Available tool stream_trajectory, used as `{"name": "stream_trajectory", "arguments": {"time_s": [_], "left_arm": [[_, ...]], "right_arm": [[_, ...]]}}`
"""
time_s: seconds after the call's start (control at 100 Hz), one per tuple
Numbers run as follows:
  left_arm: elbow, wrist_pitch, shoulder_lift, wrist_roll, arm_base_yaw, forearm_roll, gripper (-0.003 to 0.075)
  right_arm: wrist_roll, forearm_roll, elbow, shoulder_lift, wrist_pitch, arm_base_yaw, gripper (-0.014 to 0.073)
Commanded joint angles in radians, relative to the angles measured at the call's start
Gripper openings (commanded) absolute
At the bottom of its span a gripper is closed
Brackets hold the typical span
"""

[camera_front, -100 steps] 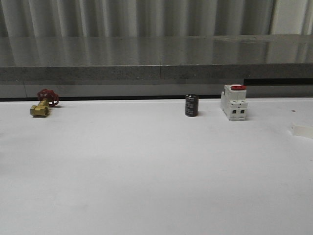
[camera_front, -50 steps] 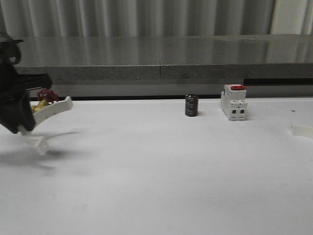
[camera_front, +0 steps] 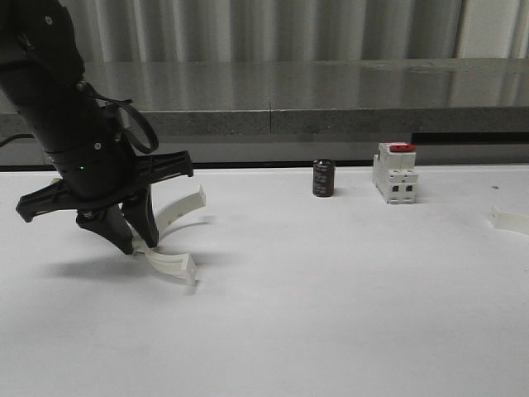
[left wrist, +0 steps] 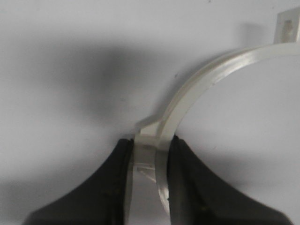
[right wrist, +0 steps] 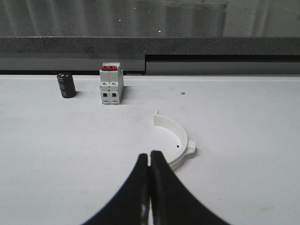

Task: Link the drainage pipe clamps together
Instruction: 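Set the half-ring down on the table center and release, left gripper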

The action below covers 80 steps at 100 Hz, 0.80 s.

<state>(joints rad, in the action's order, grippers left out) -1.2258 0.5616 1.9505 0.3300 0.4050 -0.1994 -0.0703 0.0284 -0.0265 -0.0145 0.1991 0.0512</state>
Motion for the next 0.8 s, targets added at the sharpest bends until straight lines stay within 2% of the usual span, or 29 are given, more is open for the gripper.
{"name": "stream_trajectory", "arguments": {"time_s": [0.0,0.09,0.26,0.34,0.58,0.63,0.7,0.79], "left_arm": [[-0.035,-0.031,-0.046,0.016,0.012,-0.011,-0.0018],[-0.037,-0.033,-0.046,0.013,0.012,-0.009,0.0045],[-0.037,-0.031,-0.046,0.013,0.012,-0.007,0.0309],[-0.045,-0.033,-0.051,0.013,0.012,-0.005,0.0348],[-0.067,0.003,-0.118,0.01,0.012,0.038,0.0346],[-0.067,0.035,-0.144,0.01,0.012,0.071,0.0324],[-0.067,0.094,-0.184,0.01,0.008,0.142,0.0218],[-0.067,0.156,-0.235,0.01,0.005,0.256,0.0024]], "right_arm": [[0.005,0.013,0.016,-0.015,-0.083,-0.004,-0.0067],[0.005,0.013,0.016,-0.015,-0.083,-0.004,-0.0067],[0.005,0.013,0.016,-0.015,-0.083,-0.004,-0.0067],[0.005,0.013,0.016,-0.015,-0.083,-0.004,-0.0067],[0.005,0.013,0.016,-0.015,-0.083,-0.004,-0.0067],[0.005,0.013,0.016,-0.015,-0.083,-0.004,-0.0067],[0.005,0.013,0.016,-0.015,-0.083,-0.004,-0.0067],[0.005,0.013,0.016,-0.015,-0.083,-0.004,-0.0067]]}}
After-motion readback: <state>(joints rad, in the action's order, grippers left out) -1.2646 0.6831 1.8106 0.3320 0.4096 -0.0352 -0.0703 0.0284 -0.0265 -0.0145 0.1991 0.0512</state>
